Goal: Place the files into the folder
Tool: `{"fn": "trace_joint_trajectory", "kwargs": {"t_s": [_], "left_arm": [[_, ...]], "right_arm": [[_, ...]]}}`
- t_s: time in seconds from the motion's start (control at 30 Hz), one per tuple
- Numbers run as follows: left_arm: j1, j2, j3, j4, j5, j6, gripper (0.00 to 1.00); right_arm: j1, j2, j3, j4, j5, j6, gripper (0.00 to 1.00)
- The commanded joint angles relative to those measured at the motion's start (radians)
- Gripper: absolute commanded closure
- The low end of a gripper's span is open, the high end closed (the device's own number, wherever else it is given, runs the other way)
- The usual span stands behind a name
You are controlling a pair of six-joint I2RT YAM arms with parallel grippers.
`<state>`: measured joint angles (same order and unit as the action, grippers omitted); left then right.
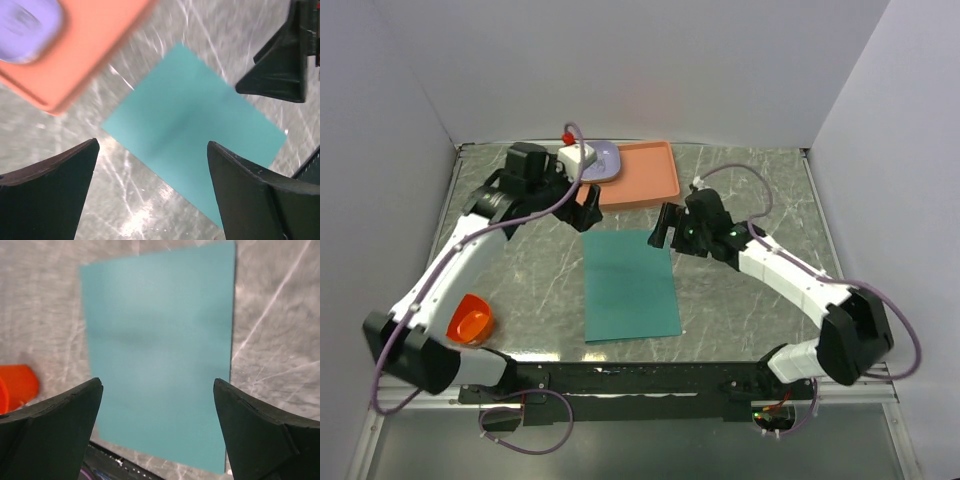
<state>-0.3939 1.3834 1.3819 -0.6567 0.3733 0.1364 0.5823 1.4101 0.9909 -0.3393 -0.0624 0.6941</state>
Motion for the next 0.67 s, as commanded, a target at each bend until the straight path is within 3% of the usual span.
{"fn": "trace_joint_trajectory", "kwargs": {"t_s": [0.0,0.2,0.63], "left_arm": [[0.0,-0.101,0.016,-0.058,-0.12,-0.043,0.04],[0.01,-0.253,-0.115,-0.038,-0.315,-0.095,0.04],[0.03,-0.4,-0.248,-0.035,-0.364,-0.09,0.04]], "right_arm": [[0.024,-0.109,0.1,-0.177,0.061,-0.154,0.0],[0.056,-0.279,0.006,-0.172,0.058,-0.188,0.0],[0.143,-0.439,-0.095,-0.219,0.139,-0.174,0.0]]}}
